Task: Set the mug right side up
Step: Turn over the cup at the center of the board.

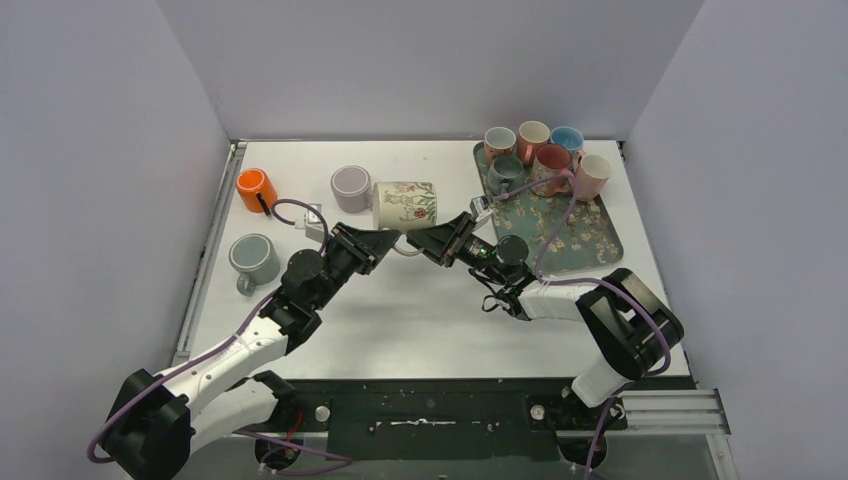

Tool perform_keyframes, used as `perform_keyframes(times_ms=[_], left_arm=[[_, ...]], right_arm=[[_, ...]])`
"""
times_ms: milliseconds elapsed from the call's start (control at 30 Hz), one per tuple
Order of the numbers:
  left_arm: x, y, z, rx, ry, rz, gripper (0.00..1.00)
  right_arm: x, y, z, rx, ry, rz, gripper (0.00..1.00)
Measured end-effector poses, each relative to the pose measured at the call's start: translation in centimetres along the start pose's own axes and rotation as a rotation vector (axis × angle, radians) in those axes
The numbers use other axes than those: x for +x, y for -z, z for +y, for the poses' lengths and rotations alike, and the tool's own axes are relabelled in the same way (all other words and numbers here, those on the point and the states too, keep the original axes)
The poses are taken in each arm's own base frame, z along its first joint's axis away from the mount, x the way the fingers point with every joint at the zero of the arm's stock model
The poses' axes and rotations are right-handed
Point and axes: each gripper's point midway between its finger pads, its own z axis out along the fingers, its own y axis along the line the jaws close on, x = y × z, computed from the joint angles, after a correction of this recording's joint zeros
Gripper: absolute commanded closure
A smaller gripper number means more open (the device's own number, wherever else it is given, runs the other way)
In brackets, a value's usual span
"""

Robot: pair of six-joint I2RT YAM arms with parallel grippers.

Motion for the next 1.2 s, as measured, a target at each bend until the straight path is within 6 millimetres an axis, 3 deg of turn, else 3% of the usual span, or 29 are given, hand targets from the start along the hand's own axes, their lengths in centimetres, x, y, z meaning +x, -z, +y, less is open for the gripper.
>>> perform_keyframes(times_ms=[367, 600, 833, 933, 967, 1200], left_arm=[[0.3, 0.3, -0.1, 0.006, -0.004, 0.018, 0.63], [1.0, 0.5, 0.4, -0.012, -0.005, 0.051, 0.57], [1.1, 0.6, 0.5, -0.017, -0.012, 0.059, 0.43], [1.2, 0.6, 0.7, -0.022, -0.036, 0.067, 0.09], [1.3, 0.7, 0.9, -0.03, -0.045, 0.07, 0.03], [1.3, 0.6, 1.8, -0.118, -0.17, 0.108, 0.03]], right_arm=[[-0.6, 0.0, 0.6, -0.031, 0.015, -0.017, 1.0], [-1.3, 0.3, 0.2, -0.024, 0.019, -0.038, 1.0], [-2.5, 0.9, -0.8, 0.003, 0.016, -0.087, 1.0], [-3.4, 1.3, -1.4, 0.021, 0.015, -0.117, 1.0], [-3.8, 1.6, -1.7, 0.029, 0.015, -0.129, 1.0], [-7.1, 4.1, -3.9, 0.121, 0.027, -0.224, 1.0]])
